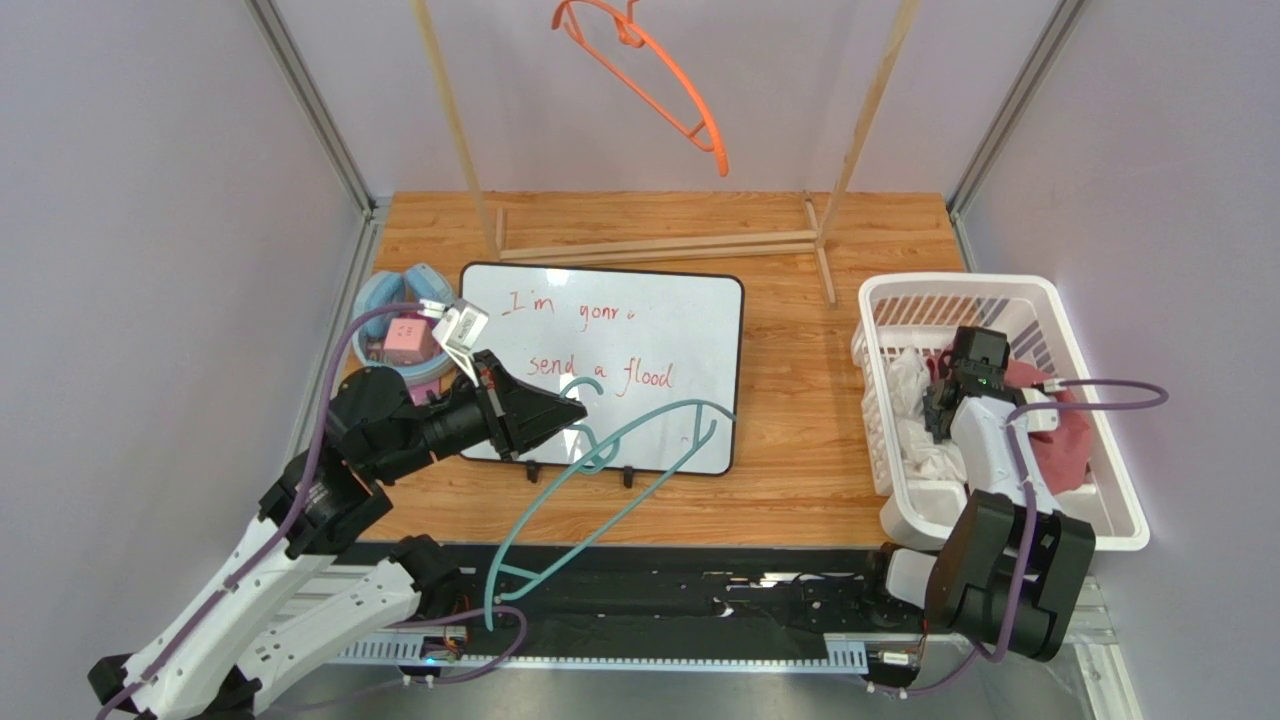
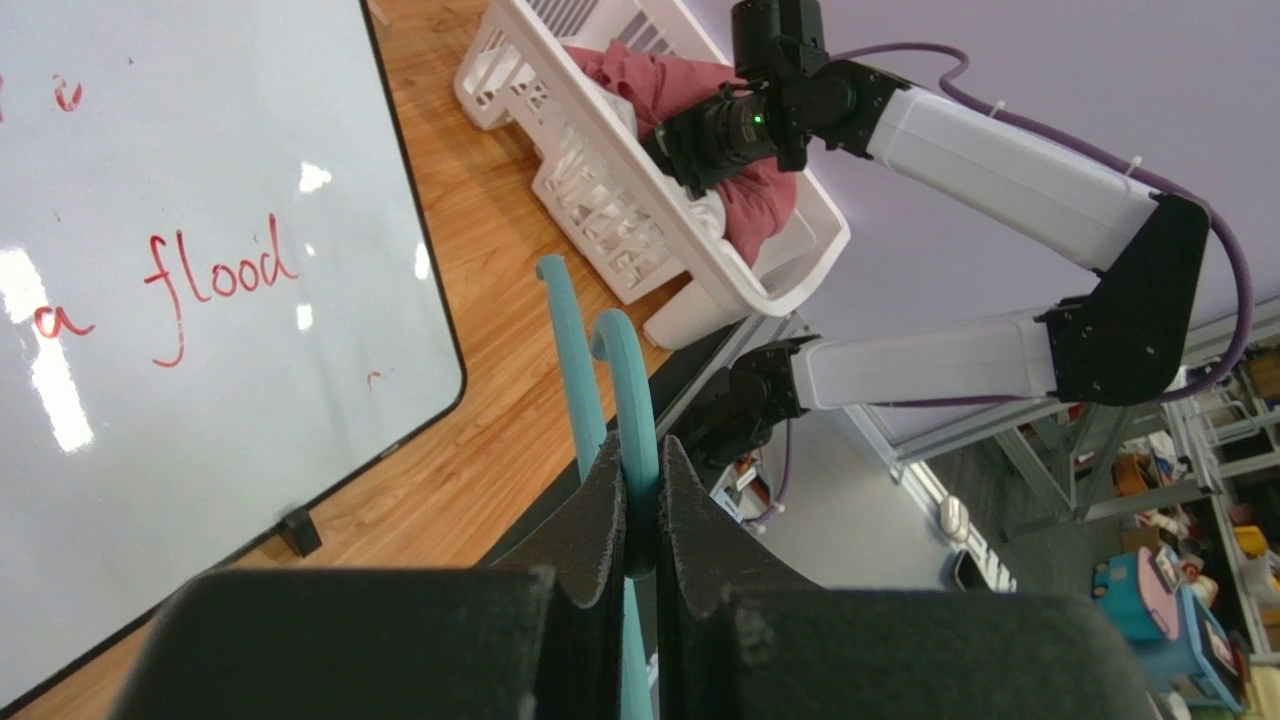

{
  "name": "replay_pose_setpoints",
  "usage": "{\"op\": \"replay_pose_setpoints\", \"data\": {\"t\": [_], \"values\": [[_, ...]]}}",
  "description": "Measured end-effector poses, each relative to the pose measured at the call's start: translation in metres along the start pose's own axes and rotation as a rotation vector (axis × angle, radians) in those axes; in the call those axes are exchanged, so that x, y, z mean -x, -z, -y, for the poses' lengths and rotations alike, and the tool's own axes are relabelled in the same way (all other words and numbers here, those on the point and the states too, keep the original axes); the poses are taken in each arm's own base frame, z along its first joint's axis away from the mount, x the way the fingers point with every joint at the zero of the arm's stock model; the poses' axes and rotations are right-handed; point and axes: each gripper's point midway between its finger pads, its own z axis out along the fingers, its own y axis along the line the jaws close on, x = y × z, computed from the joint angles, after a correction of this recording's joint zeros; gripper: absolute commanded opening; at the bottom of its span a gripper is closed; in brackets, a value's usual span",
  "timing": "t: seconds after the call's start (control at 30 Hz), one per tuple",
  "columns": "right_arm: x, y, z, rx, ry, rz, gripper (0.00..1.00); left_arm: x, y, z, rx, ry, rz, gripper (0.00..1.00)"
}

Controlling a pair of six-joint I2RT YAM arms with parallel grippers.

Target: Remove the t-shirt from the hanger

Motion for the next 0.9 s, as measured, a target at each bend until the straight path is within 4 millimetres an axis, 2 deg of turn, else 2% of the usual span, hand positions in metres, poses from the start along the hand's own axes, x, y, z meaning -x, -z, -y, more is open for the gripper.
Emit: {"op": "replay_pose_setpoints", "data": {"t": [0.03,0.07,0.13,0.17,0.23,0.33,0.47,0.57,0.67,0.8,0.87,0.9], "values": [[0.001,-0.001,-0.002,0.009,-0.008,0.001,0.0,0.001,0.001,0.001,-0.001,-0.001,0.006,0.0],[0.001,-0.001,-0.004,0.018,-0.01,-0.001,0.05,0.002,0.003,0.001,-0.001,-0.003,0.015,0.0],[0.001,0.0,-0.005,0.02,-0.009,0.0,0.36,0.004,0.005,0.002,0.0,-0.006,0.028,0.0],[0.001,0.0,-0.005,0.02,-0.006,0.001,0.6,0.005,0.006,0.002,0.002,-0.007,0.032,0.0],[0.004,0.002,-0.006,0.022,-0.011,0.011,0.76,0.006,0.006,0.0,0.009,-0.007,0.038,0.0],[0.014,0.014,-0.013,0.049,-0.012,0.042,0.81,0.007,0.005,-0.002,0.02,-0.007,0.041,0.0],[0.036,0.043,-0.019,0.061,0.017,0.108,0.86,0.006,0.0,-0.005,0.032,-0.006,0.032,0.0],[0.048,0.072,-0.031,0.09,0.07,0.173,0.92,0.003,-0.005,-0.01,0.045,-0.005,0.018,0.0],[0.051,0.104,-0.047,0.148,0.133,0.225,0.93,0.002,-0.01,-0.013,0.057,-0.003,0.006,0.0],[0.047,0.144,-0.075,0.257,0.255,0.279,0.97,0.003,-0.013,-0.018,0.08,-0.001,0.011,0.0],[0.031,0.163,-0.092,0.339,0.388,0.282,0.97,0.004,-0.014,-0.022,0.101,0.002,0.021,0.0],[0.017,0.173,-0.101,0.401,0.461,0.267,0.97,0.006,-0.014,-0.026,0.121,0.003,0.031,0.0]]}}
